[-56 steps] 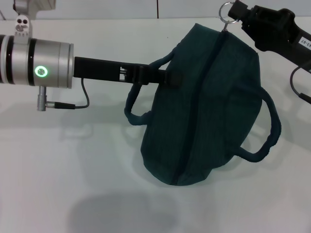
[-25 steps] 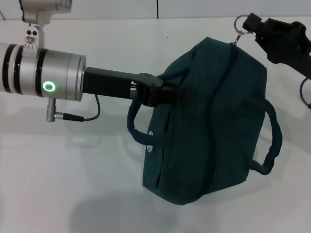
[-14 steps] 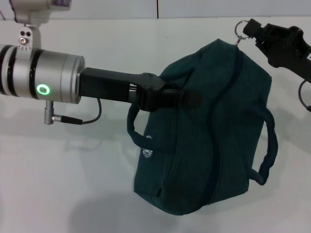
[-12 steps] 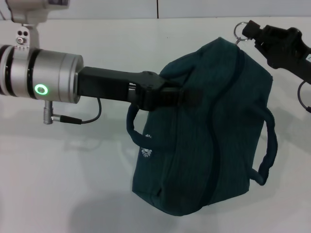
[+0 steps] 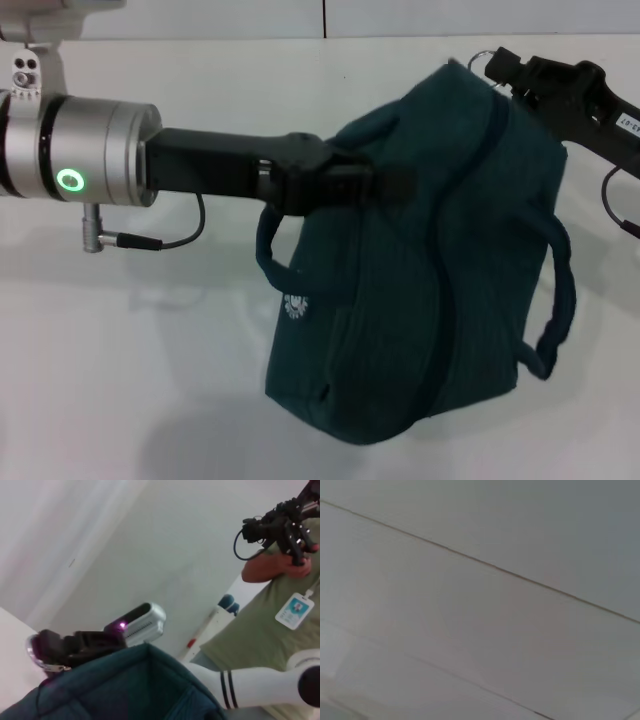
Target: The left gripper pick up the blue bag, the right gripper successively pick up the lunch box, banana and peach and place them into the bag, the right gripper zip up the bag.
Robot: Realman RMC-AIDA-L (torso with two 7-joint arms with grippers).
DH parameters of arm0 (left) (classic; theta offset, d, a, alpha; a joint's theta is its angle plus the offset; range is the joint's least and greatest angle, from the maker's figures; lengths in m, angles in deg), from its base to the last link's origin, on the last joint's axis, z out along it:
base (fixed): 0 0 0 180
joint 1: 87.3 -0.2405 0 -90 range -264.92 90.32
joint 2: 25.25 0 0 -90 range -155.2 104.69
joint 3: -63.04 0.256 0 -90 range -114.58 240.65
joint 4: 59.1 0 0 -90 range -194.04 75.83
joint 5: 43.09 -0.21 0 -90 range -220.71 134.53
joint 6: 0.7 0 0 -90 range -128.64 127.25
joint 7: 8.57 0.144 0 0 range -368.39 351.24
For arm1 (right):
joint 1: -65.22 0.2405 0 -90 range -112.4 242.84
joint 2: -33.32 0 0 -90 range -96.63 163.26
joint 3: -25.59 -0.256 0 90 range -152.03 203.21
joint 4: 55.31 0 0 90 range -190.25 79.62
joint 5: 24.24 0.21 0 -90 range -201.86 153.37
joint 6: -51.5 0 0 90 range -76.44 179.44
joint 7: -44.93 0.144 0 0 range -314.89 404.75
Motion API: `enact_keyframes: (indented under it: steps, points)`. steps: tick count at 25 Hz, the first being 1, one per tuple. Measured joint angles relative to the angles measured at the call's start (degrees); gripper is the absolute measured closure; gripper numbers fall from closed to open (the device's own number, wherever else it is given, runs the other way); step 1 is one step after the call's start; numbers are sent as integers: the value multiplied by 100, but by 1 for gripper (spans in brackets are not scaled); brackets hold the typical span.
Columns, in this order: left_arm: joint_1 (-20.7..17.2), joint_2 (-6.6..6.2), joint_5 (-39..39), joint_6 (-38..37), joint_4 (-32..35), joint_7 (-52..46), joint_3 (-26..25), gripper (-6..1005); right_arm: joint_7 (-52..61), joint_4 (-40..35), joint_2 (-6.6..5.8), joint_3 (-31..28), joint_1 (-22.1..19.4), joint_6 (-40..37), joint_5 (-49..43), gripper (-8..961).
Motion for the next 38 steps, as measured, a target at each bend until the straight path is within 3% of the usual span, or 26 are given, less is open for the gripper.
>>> enact_keyframes:
  steps: [6,15,22,28,30,38]
  points:
    - [-8,0,2,421,-42,-91,-125,959,-160,-14,-17,-26,50,-117,35,857]
    - [-26,6,4,1312,-273,-184,-192,959,-196,-57,-288,-630,-348,77,48,679]
    - [130,2,19,2183,-953,-174,-370,960,-317,-177,-344,-886,-607,45,43,442]
    - [7,27,392,2496,-1030,101,-370,892,-426,-332,-353,-847,-724,-137,11,160]
    - [-74,18,554,2504,-1026,200,-370,813,-458,-355,-371,-828,-727,-224,-2,77]
    - [-321,-6,817,2427,-960,250,-405,572,-676,-400,-440,-807,-688,-533,-232,76]
